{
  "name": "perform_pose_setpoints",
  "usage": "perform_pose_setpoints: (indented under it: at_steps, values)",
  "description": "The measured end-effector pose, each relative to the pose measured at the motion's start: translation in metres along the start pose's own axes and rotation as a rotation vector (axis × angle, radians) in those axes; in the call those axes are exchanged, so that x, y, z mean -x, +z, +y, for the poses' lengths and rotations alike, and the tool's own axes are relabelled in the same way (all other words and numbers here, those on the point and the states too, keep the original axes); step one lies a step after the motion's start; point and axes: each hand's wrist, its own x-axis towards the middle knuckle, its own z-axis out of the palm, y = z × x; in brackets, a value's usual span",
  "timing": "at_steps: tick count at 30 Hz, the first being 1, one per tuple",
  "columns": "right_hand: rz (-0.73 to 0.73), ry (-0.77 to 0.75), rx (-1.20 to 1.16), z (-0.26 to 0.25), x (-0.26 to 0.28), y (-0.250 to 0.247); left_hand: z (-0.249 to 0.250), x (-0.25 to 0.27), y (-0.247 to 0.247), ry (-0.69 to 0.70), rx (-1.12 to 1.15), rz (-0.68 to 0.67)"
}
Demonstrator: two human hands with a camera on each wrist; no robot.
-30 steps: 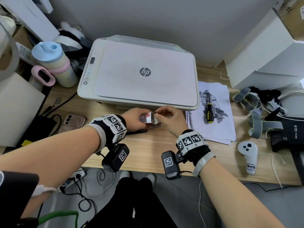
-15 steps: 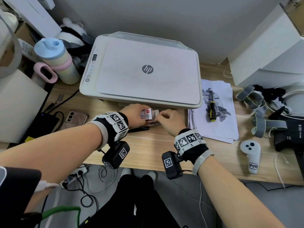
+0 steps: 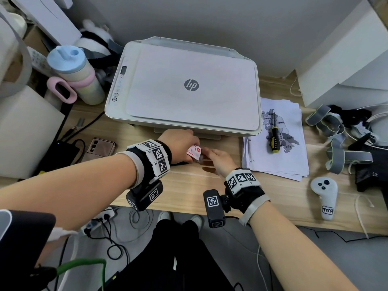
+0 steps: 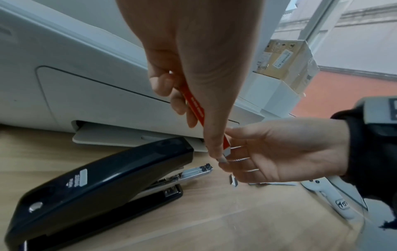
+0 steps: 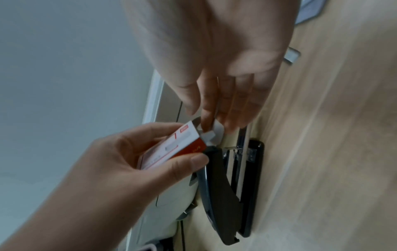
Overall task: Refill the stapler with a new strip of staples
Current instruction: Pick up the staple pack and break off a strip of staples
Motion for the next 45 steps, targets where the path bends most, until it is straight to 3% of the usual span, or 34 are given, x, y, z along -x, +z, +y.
perform_pose_setpoints:
  at_steps: [4,23,31,38,45]
  values:
    - [-0.036,0.068,-0.100,0.007,0.000,-0.003,0.003,-0.001,0.001,0.013,-0.033,-0.012]
    - [-0.055,0.086,-0.127,0.007,-0.003,0.002,-0.003,0.000,-0.004,-0.013,0.083,-0.012]
    - [-0.039,0.073,-0.068,0.003,-0.003,0.005,-0.006,0.001,-0.003,-0.068,0.131,-0.064]
    - [-0.018,0.141,0.015,-0.007,-0.001,0.005,-0.007,0.005,0.005,-0.075,0.220,-0.051]
    - [0.056,0.108,0.119,-0.012,-0.003,0.007,-0.005,0.003,0.009,-0.100,0.212,0.008]
